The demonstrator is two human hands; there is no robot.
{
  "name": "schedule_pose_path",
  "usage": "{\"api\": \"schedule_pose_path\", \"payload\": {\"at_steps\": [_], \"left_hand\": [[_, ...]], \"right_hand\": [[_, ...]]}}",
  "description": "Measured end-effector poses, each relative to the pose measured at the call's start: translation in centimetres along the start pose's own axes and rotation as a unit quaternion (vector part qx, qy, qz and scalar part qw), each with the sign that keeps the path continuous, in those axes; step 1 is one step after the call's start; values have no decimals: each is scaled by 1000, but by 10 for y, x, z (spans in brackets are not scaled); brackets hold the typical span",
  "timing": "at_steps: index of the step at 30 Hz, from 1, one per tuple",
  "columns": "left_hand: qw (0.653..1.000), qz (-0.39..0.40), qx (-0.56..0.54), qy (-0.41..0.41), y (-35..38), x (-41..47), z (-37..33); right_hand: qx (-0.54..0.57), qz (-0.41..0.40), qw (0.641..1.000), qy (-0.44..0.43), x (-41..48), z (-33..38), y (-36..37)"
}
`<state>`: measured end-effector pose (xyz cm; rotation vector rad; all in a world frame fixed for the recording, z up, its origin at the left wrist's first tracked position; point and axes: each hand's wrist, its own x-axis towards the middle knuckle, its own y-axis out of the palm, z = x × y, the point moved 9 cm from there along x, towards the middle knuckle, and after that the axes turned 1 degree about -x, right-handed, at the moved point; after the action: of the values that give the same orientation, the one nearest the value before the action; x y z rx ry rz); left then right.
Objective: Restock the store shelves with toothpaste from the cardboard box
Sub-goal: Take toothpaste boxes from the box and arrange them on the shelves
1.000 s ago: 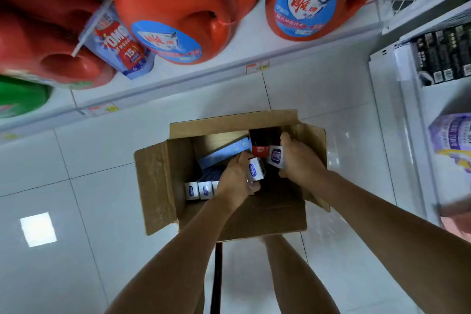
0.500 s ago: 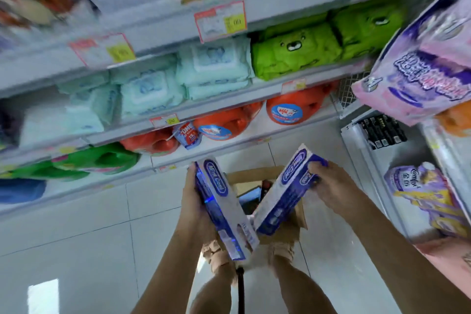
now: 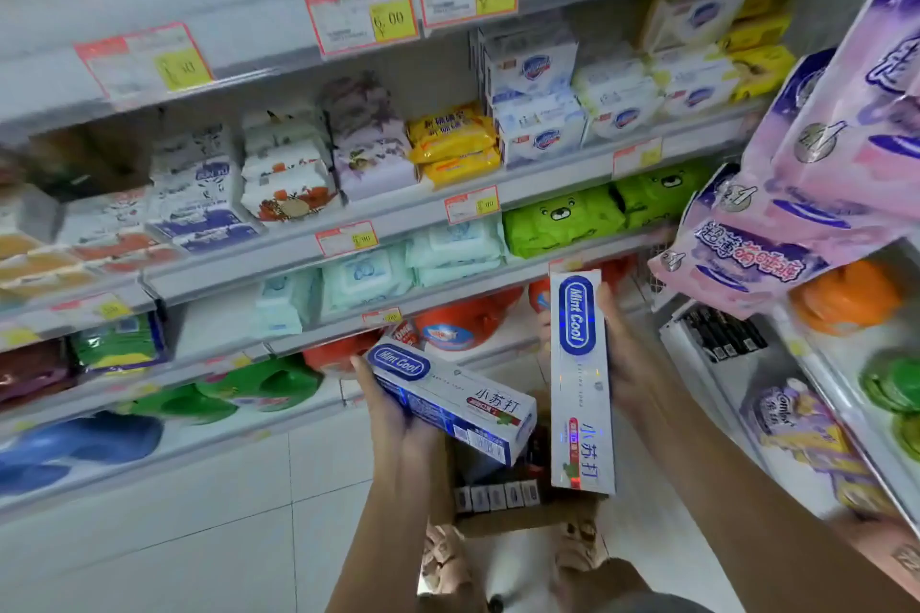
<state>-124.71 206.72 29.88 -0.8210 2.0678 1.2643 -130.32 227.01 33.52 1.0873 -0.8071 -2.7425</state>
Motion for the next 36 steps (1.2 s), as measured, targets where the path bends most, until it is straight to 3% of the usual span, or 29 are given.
{"api": "schedule_pose_path", "payload": {"at_steps": [4,7,15,22,27,36], "left_hand": [[999,23,-23,29,16,-24,-39],[994,84,-57,36,37,-45,-66],[991,111,-36,63,71,-79,-115],[987,124,58,85,98,-92,-119],[981,129,91,110,112,-100,-116],[984,132,80,84,125,-102,-103]], "right_hand": [[42,32,997,-47,-19,37,33],[77,70,991,-88,-36,71,61],[-11,20,989,-149,-60,128,102],[-246,-25,963,-110,-75,150,117],[-257,-28,959,-119,-83,173,127],[-251,-17,957,-146,-90,186,134]]}}
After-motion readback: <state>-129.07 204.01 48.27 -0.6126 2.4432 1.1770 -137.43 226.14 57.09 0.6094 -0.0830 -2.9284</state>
